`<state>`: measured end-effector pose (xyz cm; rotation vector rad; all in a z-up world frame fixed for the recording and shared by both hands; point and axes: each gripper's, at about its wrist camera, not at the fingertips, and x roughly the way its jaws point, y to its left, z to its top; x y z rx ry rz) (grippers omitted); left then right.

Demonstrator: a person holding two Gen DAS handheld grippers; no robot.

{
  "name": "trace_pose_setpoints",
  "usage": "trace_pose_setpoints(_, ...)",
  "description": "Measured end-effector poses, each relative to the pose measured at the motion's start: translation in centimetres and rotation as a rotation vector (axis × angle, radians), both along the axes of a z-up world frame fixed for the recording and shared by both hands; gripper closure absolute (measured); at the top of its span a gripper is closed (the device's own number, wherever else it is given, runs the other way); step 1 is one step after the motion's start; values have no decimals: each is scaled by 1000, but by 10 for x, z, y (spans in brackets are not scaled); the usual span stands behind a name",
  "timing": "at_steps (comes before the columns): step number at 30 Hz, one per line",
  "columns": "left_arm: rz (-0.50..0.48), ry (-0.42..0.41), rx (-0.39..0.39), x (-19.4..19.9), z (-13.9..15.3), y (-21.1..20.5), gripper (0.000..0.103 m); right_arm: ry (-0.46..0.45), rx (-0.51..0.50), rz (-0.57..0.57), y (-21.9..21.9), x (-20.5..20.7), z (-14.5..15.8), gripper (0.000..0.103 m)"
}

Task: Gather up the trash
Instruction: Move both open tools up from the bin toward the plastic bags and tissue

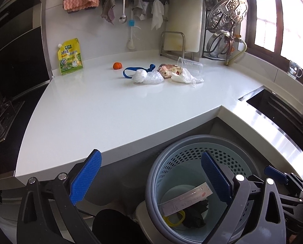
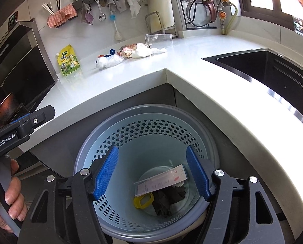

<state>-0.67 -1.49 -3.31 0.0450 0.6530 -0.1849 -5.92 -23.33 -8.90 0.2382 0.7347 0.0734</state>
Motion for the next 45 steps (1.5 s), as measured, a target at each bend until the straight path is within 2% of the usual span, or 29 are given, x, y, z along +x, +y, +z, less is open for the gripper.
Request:
trace_pose_setpoints(17,15,-1,-6,41,11,7,6,-58,-14,11,3,41,27,34)
trace_pose_setpoints(31,47,-16,-28,104,23,13,6,-108,-14,23,-1,110,51,33)
trace_pose_setpoints(38,67,-8,-64,138,26,14,6,-107,-32,27,-1,143,53,32)
trace_pose_setpoints(45,87,14,-64,167,23,14,6,-102,-44,49,2,174,53,32)
